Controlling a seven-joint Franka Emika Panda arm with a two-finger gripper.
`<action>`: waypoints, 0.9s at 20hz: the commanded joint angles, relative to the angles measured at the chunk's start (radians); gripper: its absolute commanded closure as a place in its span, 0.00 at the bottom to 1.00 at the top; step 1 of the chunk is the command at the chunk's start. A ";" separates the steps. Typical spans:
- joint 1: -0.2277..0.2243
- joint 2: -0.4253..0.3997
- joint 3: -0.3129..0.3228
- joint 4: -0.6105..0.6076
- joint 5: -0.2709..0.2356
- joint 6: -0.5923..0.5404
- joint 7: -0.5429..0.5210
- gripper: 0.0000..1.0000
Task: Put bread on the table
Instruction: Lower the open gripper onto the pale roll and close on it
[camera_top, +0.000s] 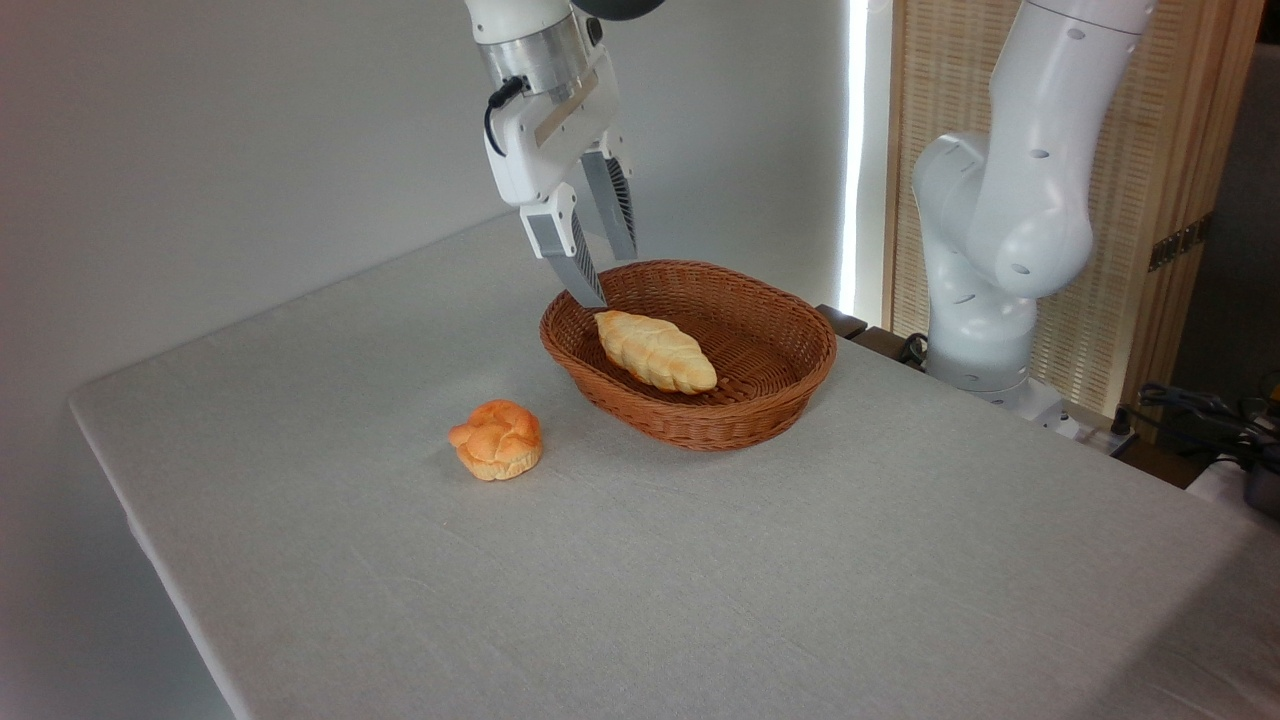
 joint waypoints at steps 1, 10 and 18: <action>-0.045 -0.034 0.018 -0.072 0.037 0.027 0.090 0.00; -0.122 -0.031 0.018 -0.174 0.107 0.104 0.091 0.00; -0.125 0.010 0.007 -0.194 0.109 0.165 0.091 0.00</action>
